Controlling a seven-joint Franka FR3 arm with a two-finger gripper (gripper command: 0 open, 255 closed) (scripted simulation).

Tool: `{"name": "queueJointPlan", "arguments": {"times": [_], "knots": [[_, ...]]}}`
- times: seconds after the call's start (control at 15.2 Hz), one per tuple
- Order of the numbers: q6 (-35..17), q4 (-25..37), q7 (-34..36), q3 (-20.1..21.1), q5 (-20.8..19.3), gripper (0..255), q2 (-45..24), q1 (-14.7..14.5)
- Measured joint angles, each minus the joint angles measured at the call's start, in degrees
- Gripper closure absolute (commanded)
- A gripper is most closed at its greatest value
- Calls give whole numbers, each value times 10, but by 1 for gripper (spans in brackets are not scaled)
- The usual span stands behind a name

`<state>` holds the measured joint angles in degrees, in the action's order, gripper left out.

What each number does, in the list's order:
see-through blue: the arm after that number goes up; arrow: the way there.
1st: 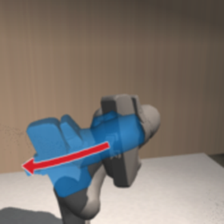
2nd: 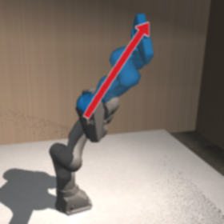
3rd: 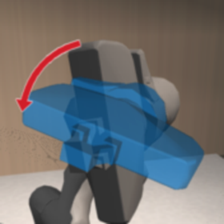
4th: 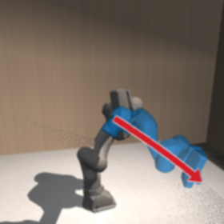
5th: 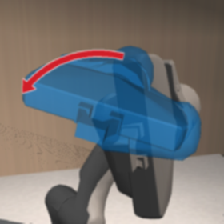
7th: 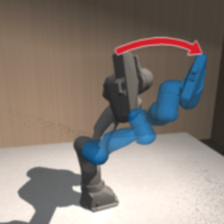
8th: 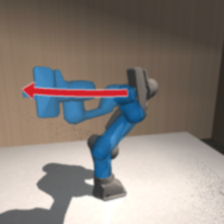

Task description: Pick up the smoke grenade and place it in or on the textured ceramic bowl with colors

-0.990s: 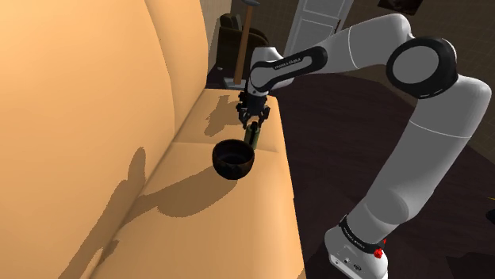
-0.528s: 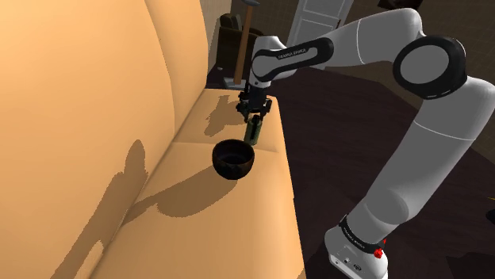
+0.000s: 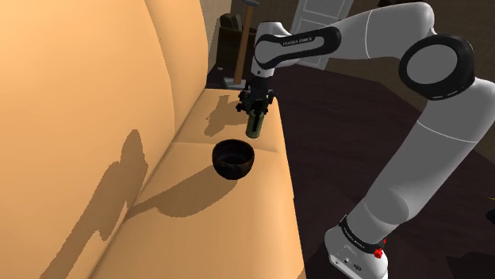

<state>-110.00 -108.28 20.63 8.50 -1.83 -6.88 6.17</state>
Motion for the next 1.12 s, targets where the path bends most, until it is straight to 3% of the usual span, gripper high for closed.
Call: {"name": "queueJointPlan", "arguments": {"times": [1.12], "knots": [[123,103,-4,1,4,255,20,0]]}}
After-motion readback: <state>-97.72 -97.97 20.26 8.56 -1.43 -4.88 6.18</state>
